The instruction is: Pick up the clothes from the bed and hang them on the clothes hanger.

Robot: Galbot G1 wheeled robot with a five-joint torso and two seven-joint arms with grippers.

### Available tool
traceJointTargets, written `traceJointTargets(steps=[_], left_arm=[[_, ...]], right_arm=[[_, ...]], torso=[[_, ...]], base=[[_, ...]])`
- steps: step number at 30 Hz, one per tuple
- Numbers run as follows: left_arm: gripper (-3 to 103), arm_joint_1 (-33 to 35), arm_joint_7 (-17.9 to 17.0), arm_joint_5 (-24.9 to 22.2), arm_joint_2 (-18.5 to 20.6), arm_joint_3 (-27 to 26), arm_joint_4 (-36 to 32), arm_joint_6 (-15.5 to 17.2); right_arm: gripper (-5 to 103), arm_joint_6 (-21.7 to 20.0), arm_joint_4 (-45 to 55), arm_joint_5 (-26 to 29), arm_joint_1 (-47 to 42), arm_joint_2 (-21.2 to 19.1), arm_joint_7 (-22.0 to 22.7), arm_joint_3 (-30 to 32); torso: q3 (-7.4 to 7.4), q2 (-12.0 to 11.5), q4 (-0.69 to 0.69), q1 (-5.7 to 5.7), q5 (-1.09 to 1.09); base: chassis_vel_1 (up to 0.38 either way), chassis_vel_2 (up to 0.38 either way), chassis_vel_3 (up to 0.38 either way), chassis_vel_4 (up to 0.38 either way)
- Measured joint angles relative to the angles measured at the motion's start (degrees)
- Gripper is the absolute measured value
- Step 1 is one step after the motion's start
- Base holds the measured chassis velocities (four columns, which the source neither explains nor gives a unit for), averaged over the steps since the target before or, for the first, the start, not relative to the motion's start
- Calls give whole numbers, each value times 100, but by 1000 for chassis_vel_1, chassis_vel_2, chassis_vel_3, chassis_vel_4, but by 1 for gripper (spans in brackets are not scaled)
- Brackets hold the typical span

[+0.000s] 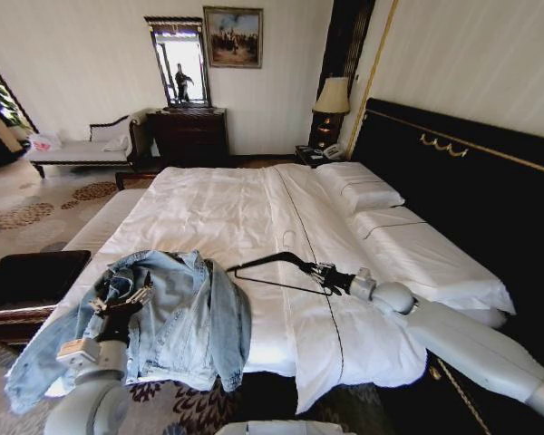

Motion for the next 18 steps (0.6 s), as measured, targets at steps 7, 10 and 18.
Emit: traceJointTargets(steps=[7, 10, 18], left_arm=[[100, -164, -5, 0, -15, 9, 151, -10], [100, -206, -7, -1, -23, 8, 183, -11], [100, -321, -34, -26, -35, -63, 248, -20]], right_arm=[[23, -404, 543, 506, 896, 9, 837, -1163], [23, -426, 579, 535, 1102, 49, 935, -1386], [23, -65, 234, 90, 1994, 652, 754, -2247]], torso=[[0, 0, 1, 1, -2], [0, 0, 0, 1, 0], [1, -1, 1, 1, 0]], base=[[0, 0, 0, 0], [0, 0, 0, 0], [0, 0, 0, 0]])
